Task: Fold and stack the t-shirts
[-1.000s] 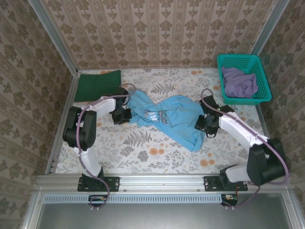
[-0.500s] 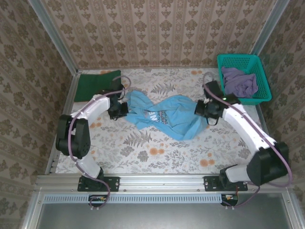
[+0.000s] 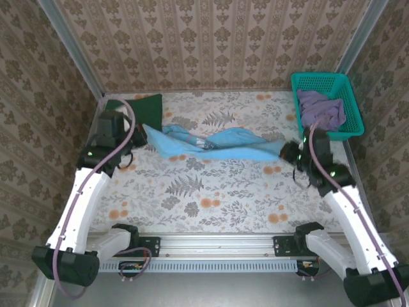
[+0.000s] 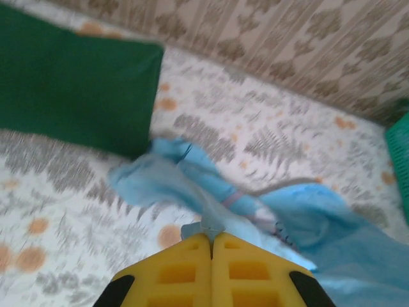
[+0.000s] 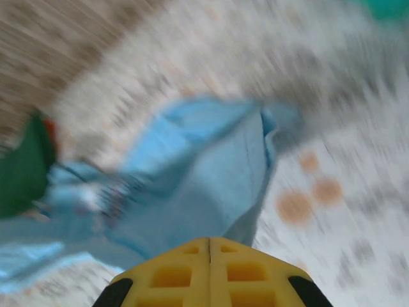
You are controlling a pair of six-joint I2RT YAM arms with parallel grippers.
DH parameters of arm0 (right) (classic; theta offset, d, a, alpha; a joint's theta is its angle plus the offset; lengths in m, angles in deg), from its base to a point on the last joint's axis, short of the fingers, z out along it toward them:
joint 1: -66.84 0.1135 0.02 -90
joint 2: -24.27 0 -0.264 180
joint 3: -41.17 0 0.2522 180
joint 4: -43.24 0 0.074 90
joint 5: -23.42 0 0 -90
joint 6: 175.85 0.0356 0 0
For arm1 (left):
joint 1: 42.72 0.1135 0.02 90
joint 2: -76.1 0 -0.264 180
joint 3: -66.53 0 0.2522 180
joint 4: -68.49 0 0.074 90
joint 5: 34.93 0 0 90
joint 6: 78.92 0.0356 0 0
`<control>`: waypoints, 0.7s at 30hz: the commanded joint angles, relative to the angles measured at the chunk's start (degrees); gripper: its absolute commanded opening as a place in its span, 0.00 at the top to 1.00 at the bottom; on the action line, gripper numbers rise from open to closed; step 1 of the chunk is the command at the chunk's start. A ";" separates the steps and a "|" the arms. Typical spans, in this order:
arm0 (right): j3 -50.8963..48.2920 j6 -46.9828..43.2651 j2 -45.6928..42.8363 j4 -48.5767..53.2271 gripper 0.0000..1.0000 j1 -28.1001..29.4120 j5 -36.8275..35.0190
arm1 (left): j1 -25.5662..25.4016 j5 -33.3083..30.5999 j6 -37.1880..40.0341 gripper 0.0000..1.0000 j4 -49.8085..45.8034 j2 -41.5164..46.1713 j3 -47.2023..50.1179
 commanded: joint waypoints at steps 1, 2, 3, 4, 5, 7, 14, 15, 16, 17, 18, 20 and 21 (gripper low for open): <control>-12.85 9.71 -4.62 6.87 0.92 0.68 2.55 | 0.79 -2.25 -3.06 1.00 -9.32 1.56 10.45; -14.35 10.22 -6.15 8.61 0.90 1.13 3.05 | 1.06 -2.81 -3.98 1.00 -10.44 3.59 12.37; -15.33 10.63 -7.40 9.66 0.87 1.70 3.52 | 1.35 -3.44 -4.42 1.00 -11.27 5.37 13.60; -16.26 11.19 -8.11 10.40 0.84 2.39 4.31 | 1.80 -4.30 -4.89 1.00 -12.45 6.74 14.14; -16.76 11.84 -7.71 11.70 0.81 2.78 5.33 | 2.01 -4.92 -5.10 1.00 -13.25 7.24 14.07; -16.99 12.09 -4.37 15.25 0.74 2.80 7.29 | 2.05 -5.01 -5.18 1.00 -13.88 6.60 13.48; -11.47 8.99 0.32 18.66 0.54 2.86 1.55 | 2.05 -2.46 -6.17 1.00 -11.34 5.01 13.21; -11.92 9.73 0.44 17.14 0.55 2.81 2.21 | 2.05 -2.27 -6.25 1.00 -11.32 4.83 13.01; -12.70 10.63 0.85 16.01 0.57 2.81 3.60 | 1.96 -2.00 -6.10 1.00 -11.14 4.62 12.96; -13.76 11.93 1.70 15.24 0.59 3.06 5.28 | 1.97 -1.73 -5.93 1.00 -11.15 4.41 12.83; -14.99 13.35 2.37 14.83 0.61 3.56 6.50 | 1.94 -1.50 -5.74 1.00 -11.15 4.13 12.69; -17.41 15.56 3.05 14.64 0.64 5.45 6.96 | 1.83 -1.36 -5.48 1.00 -11.08 3.74 12.61; -18.56 16.30 2.93 14.85 0.65 6.04 6.68 | 1.78 -1.19 -5.38 1.00 -10.97 3.63 12.59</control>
